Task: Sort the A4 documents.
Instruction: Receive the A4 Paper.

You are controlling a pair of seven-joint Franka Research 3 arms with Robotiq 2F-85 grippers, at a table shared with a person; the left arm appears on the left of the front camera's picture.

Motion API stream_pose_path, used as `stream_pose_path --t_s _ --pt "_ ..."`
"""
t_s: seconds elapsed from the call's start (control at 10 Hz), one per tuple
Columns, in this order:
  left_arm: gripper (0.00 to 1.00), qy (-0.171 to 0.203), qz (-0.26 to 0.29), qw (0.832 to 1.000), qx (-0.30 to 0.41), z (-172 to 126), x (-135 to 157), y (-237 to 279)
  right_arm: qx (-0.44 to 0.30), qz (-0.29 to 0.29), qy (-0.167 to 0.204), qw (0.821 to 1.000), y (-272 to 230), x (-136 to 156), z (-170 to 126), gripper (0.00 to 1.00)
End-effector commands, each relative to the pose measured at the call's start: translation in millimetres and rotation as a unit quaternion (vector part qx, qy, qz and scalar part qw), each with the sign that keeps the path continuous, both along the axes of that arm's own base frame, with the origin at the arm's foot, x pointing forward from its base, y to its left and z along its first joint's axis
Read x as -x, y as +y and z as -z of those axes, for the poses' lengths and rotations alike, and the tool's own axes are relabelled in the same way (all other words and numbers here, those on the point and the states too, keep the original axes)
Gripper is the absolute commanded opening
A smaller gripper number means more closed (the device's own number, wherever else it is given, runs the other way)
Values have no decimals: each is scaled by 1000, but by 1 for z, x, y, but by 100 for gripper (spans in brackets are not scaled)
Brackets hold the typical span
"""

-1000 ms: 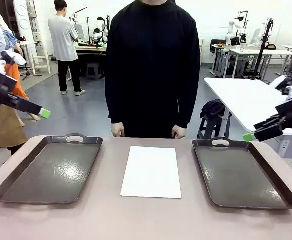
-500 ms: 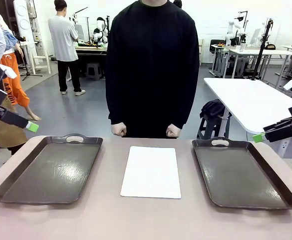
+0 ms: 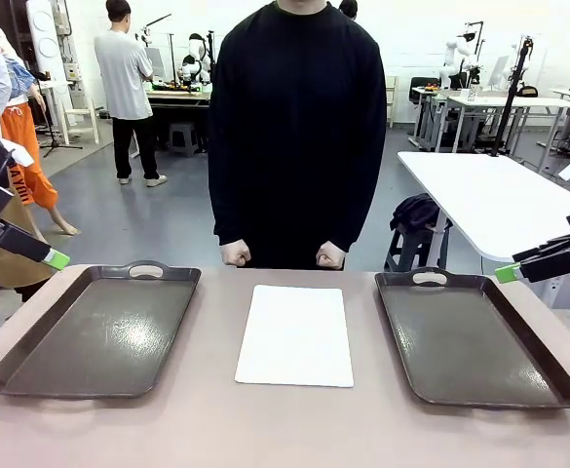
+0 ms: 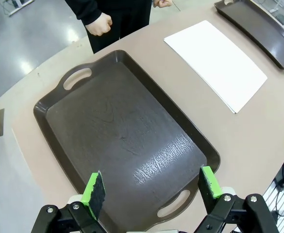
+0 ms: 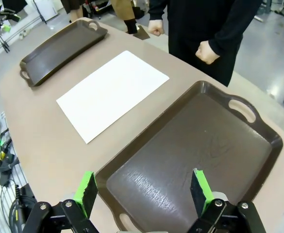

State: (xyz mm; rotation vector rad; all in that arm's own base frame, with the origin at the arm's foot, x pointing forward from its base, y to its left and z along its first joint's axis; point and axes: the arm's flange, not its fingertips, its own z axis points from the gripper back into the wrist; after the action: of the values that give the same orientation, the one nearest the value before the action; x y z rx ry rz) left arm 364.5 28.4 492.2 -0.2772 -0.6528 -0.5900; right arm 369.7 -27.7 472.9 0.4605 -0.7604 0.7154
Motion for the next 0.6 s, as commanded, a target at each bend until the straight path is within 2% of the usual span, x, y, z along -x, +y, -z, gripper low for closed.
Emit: stream_pose_path --t_s 0.0,0.2,0.3,0.4,0.5 --pt "100 -22 6 1000 4 73 93 -23 3 -13 -3 1000 2 0 8 100" --pt "100 -28 1 1000 4 72 95 -23 7 -16 -5 1000 3 0 9 100" --pt "100 -19 0 1000 -7 71 94 -25 7 -17 -3 1000 4 0 9 100" --pt "100 -8 0 1000 -1 -6 2 -1 0 -8 -8 1000 3 0 11 100" --pt "100 -8 0 1000 -1 -6 2 -1 8 -8 1 1000 3 0 4 100"
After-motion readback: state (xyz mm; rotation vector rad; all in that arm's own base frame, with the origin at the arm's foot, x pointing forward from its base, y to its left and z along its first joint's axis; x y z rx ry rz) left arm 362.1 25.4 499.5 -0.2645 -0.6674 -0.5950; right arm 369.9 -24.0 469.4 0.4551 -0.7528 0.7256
